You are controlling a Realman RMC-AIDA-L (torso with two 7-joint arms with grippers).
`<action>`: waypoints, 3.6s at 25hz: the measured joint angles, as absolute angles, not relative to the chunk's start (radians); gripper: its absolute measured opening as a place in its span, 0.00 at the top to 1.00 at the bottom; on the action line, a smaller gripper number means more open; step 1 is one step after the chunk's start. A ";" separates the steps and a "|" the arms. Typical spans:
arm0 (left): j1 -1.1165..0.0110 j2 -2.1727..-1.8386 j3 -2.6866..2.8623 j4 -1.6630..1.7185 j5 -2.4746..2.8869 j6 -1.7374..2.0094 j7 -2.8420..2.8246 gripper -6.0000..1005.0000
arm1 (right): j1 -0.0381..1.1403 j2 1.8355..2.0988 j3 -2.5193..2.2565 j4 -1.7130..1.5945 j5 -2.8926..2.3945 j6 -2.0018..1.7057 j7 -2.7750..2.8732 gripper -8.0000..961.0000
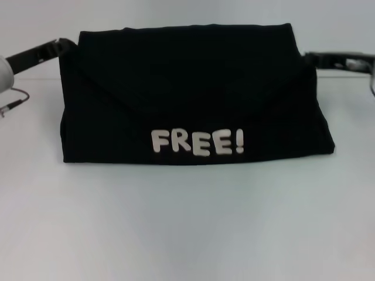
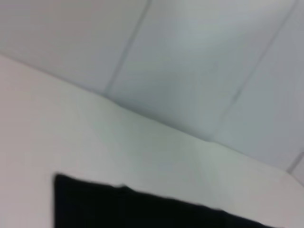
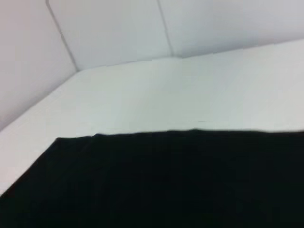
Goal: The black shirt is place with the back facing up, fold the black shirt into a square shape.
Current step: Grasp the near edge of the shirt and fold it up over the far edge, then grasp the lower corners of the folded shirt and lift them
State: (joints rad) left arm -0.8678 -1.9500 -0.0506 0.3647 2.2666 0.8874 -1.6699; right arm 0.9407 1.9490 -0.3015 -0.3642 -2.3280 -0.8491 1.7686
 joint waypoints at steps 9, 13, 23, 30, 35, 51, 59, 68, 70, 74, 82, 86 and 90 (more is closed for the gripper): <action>-0.894 -1.950 -0.051 0.309 2.177 0.780 -1.504 0.93 | 1.029 1.992 -0.345 -0.336 -2.311 -0.609 1.769 0.95; -0.899 -1.956 -0.051 0.280 2.148 0.736 -1.408 0.93 | 1.019 1.993 -0.349 -0.313 -2.271 -0.594 1.752 0.95; -0.899 -1.955 -0.051 0.251 2.116 0.726 -1.349 0.92 | 0.977 2.010 -0.351 -0.321 -2.201 -0.567 1.727 0.93; -0.902 -1.952 -0.051 0.249 2.115 0.720 -1.346 0.92 | 0.964 2.006 -0.350 -0.325 -2.176 -0.567 1.715 0.90; -0.906 -1.950 -0.051 0.252 2.115 0.727 -1.352 0.92 | 0.961 1.999 -0.350 -0.335 -2.172 -0.570 1.715 0.88; -0.928 -1.974 0.004 0.247 2.118 0.696 -1.338 0.92 | 0.967 2.017 -0.351 -0.323 -2.172 -0.573 1.730 0.82; -0.932 -1.988 0.140 0.254 2.121 0.603 -1.394 0.86 | 0.965 2.022 -0.351 -0.333 -2.172 -0.607 1.731 0.80; -0.903 -1.991 0.209 0.299 2.117 0.536 -1.523 0.52 | 0.939 2.014 -0.346 -0.354 -2.172 -0.637 1.732 0.60; -0.865 -1.991 0.213 0.346 2.120 0.643 -1.598 0.47 | 0.919 2.009 -0.345 -0.384 -2.172 -0.713 1.747 0.53; -0.762 -1.995 0.200 0.477 2.111 0.987 -1.732 0.38 | 0.854 1.983 -0.350 -0.473 -2.174 -0.947 1.842 0.43; -0.579 -2.047 0.186 0.680 2.083 1.298 -1.930 0.26 | 0.738 1.906 -0.385 -0.524 -2.179 -1.223 1.959 0.42; -0.530 -2.064 0.195 0.690 2.108 1.275 -1.929 0.26 | 0.714 1.894 -0.436 -0.526 -2.179 -1.246 1.978 0.42; -0.521 -2.071 0.215 0.680 2.184 1.259 -1.890 0.26 | 0.712 1.894 -0.486 -0.526 -2.181 -1.246 1.977 0.42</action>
State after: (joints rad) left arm -0.5207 -2.0713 0.2151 0.6802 2.1838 1.2589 -1.8899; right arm 0.7118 1.8935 -0.4863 -0.5260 -2.1813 -1.2455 1.9774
